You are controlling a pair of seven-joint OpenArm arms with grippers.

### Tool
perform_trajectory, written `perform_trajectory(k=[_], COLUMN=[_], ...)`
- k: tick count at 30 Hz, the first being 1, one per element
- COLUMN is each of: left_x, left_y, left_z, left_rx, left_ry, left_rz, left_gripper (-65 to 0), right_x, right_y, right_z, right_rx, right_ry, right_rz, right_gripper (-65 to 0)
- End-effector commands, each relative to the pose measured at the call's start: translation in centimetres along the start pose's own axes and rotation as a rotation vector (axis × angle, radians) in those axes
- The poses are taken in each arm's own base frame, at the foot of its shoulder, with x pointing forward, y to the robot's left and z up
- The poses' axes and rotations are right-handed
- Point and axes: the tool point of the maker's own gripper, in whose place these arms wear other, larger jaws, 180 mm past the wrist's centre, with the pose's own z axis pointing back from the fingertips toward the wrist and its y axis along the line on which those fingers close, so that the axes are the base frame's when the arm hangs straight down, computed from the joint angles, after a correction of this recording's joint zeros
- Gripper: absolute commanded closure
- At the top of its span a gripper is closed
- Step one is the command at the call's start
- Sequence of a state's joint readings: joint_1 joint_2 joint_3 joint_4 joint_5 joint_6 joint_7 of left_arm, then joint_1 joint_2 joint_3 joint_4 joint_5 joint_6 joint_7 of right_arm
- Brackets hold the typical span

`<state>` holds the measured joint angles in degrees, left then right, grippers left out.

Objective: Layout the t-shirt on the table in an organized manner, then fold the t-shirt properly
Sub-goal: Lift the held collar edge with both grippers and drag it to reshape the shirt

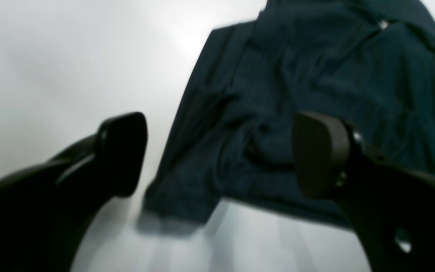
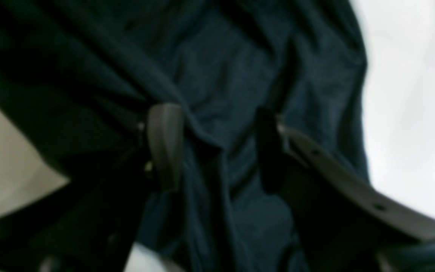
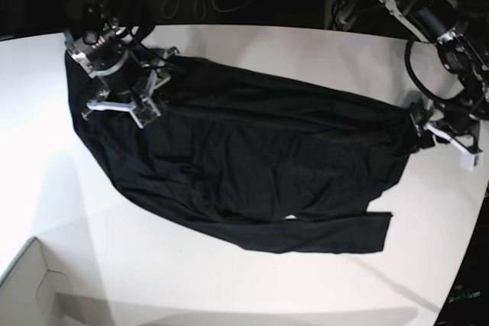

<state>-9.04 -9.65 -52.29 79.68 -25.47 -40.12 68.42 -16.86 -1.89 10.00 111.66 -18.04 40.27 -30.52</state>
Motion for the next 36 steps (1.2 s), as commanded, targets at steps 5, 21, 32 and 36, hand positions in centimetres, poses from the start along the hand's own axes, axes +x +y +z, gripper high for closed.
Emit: perform_trajectory(k=[5,21,32,36], left_x=[-0.3,-0.9,-1.5,-2.0], left_y=[-0.1,-5.3,-4.8,-3.6], left_z=[-1.1,-5.3,-5.0,-4.4], left_rx=[-0.036,-0.173,-0.167,-0.141], left_ry=[-0.018,-0.028,-0.016,-0.007], left_rz=[0.05,-0.013,-0.014,-0.018], left_gripper=[-58.5,-58.1,-7.1,-2.2], right_x=[-0.1,-5.4,-7.9,-9.4], right_y=[-3.2,-0.4,-1.5,-1.4], right_z=[1.6,3.5,3.7,3.7], right_rx=[-0.123,-0.084,-0.115,-0.114], right_ry=[-0.021,0.111,0.171,0.202], right_rz=[-0.095,-0.151,-0.184,-0.208], right_gripper=[-35.6,-35.2,-35.4,-35.4])
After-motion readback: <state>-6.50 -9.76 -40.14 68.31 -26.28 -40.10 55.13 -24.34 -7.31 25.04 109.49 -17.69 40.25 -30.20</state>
